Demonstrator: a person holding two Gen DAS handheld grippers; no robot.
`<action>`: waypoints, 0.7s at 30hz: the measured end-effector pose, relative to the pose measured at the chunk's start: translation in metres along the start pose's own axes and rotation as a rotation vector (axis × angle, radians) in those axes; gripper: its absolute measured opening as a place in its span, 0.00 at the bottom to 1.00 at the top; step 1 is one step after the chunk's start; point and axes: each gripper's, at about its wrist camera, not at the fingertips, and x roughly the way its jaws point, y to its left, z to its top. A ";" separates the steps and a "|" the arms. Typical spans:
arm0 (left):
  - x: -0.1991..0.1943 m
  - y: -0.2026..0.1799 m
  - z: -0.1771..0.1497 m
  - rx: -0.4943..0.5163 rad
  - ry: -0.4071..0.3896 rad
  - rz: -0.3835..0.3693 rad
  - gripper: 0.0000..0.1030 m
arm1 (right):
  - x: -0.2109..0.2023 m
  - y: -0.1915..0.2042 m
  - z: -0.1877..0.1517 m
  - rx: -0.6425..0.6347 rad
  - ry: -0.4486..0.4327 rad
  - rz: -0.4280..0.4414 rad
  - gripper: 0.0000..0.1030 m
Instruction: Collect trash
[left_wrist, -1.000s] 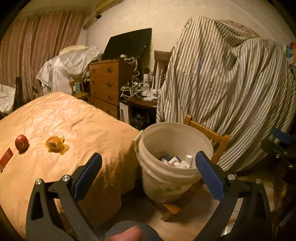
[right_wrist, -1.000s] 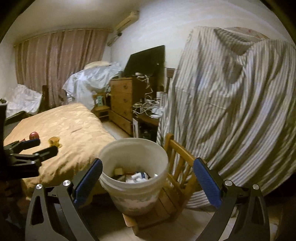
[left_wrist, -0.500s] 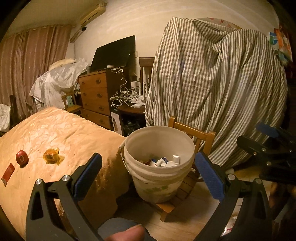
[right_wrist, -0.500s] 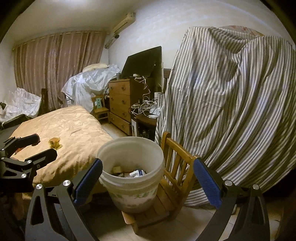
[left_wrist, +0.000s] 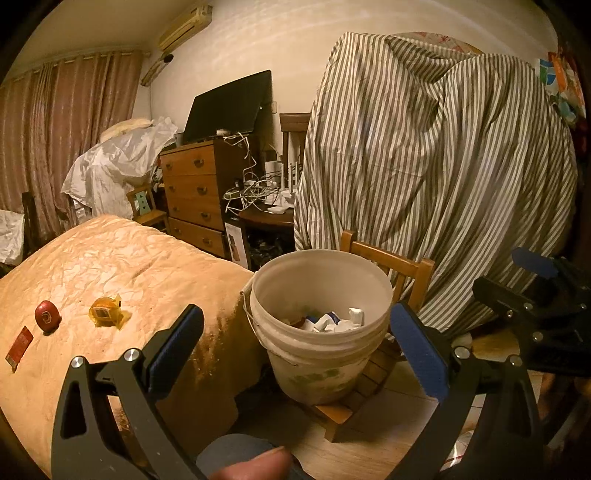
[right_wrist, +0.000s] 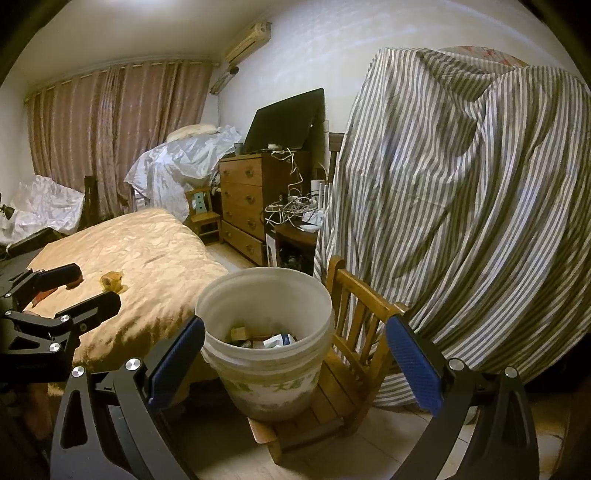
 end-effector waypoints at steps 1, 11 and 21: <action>0.000 0.001 0.000 0.000 0.000 0.000 0.95 | 0.000 0.000 0.000 0.000 0.001 -0.001 0.95; 0.009 0.005 -0.005 -0.022 0.029 -0.035 0.95 | 0.003 0.003 -0.002 -0.007 0.009 -0.001 0.95; 0.008 -0.001 -0.003 -0.006 0.013 -0.004 0.95 | 0.005 0.005 -0.002 -0.013 0.014 0.001 0.95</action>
